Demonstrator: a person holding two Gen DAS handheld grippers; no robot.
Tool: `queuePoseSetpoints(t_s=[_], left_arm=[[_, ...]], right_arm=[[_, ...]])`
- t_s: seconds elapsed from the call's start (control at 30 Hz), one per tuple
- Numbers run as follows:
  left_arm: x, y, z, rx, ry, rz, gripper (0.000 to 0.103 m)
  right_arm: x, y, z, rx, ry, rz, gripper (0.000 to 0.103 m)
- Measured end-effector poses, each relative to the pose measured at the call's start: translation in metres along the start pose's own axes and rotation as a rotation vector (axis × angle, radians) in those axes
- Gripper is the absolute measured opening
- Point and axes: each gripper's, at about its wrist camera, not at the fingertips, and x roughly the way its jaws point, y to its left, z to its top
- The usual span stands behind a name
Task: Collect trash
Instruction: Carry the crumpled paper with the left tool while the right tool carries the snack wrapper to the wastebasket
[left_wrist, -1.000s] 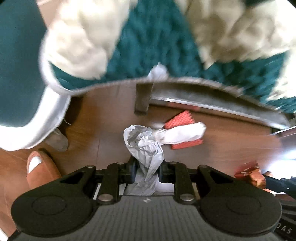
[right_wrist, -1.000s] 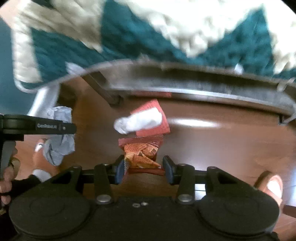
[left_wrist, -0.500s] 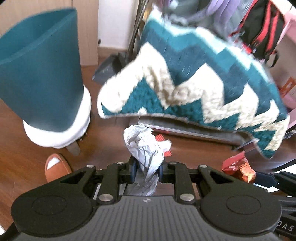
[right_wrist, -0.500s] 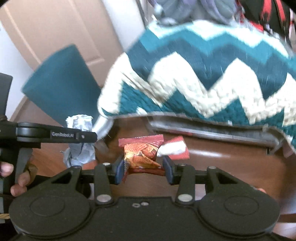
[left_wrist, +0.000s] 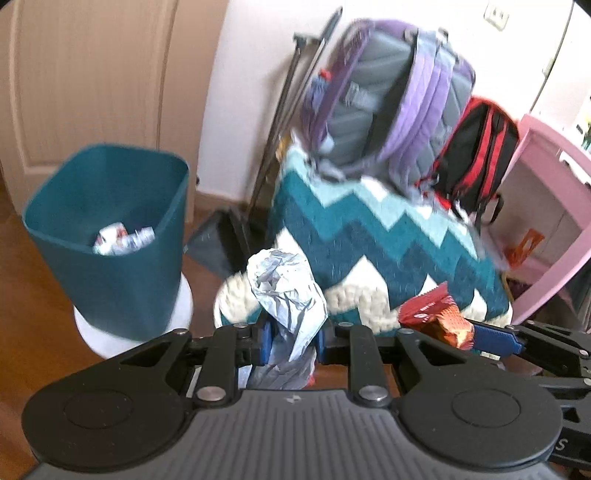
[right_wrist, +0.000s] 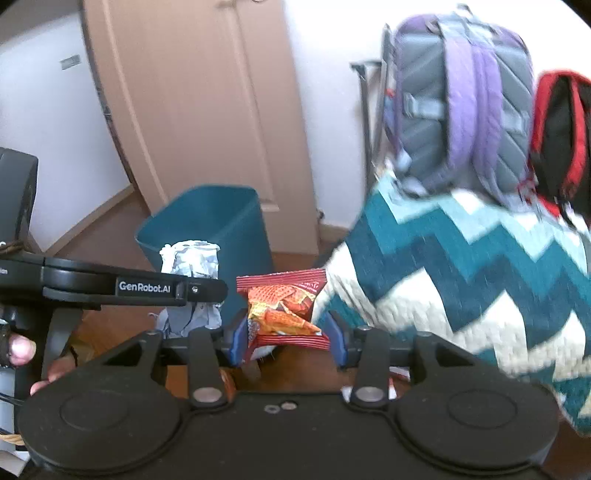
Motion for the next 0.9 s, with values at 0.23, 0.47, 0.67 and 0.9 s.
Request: queuePoseSetpoints(t_s=[0.23, 0.47, 0.67, 0.9], left_arm=[[-0.030, 0.036, 0.046, -0.013, -0.098, 0.029, 0.022], [-0.030, 0.080, 0.084, -0.023, -0.150, 0.091, 0.022], [-0.011, 0.120, 0.108, -0.030, -0.135, 0.131, 0.022], [0.029, 0.170, 0.124, -0.068, -0.079, 0.153, 0.022]], right_arm=[[0.015, 0.036, 0.051, -0.082, -0.058, 0.036, 0.042], [0.056, 0.078, 0.090, -0.157, -0.055, 0.073, 0.042], [0.107, 0.107, 0.105, -0.202, -0.012, 0.094, 0.042], [0.175, 0.123, 0.115, -0.214, 0.059, 0.091, 0.042]])
